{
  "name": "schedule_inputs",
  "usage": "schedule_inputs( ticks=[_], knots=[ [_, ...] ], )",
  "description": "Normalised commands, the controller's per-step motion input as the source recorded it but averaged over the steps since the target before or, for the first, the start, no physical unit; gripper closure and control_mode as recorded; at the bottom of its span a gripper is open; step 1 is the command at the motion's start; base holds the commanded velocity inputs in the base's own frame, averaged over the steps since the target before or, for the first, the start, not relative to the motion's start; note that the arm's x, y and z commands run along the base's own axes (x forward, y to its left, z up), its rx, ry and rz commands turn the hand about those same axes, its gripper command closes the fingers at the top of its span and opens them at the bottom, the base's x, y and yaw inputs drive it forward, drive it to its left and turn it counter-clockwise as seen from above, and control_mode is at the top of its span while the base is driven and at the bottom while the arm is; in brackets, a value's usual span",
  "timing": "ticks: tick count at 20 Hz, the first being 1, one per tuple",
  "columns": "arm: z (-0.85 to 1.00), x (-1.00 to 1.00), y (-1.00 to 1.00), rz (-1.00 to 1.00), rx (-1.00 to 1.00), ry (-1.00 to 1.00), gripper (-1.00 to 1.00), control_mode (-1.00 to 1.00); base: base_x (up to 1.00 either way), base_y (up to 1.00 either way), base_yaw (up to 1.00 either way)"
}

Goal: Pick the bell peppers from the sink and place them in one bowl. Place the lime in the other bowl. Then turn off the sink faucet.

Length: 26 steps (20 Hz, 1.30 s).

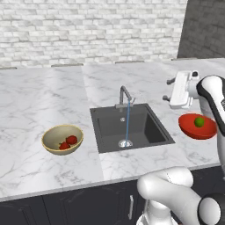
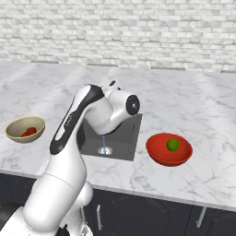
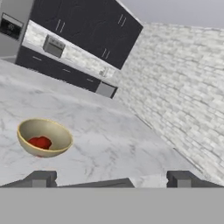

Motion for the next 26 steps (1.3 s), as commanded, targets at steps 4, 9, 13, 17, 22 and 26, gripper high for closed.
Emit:
schedule_inputs(
  ticks=[4, 9, 13, 17, 22, 26],
  knots=[
    [-0.04, 0.18, -0.06, -0.09, 0.00, 0.00, -1.00, -1.00, 0.00, 0.00, 0.00],
    [-0.12, 0.00, -0.37, -0.02, 0.01, 0.00, -1.00, -1.00, 0.00, 0.00, 0.00],
    [-0.04, 0.00, -0.23, 0.00, 0.04, 0.01, -1.00, -1.00, 0.00, 0.00, 0.00],
    [-0.05, 0.04, -0.10, 0.00, 0.05, 0.02, -1.00, -1.00, 0.00, 0.00, 0.00],
    [-0.07, 0.16, -0.07, 0.00, 0.03, 0.06, -1.00, -1.00, 0.00, 0.00, 0.00],
    [-0.11, 0.29, 0.00, 0.00, 0.00, 0.09, -1.00, -1.00, 0.00, 0.00, 0.00]
  ],
)
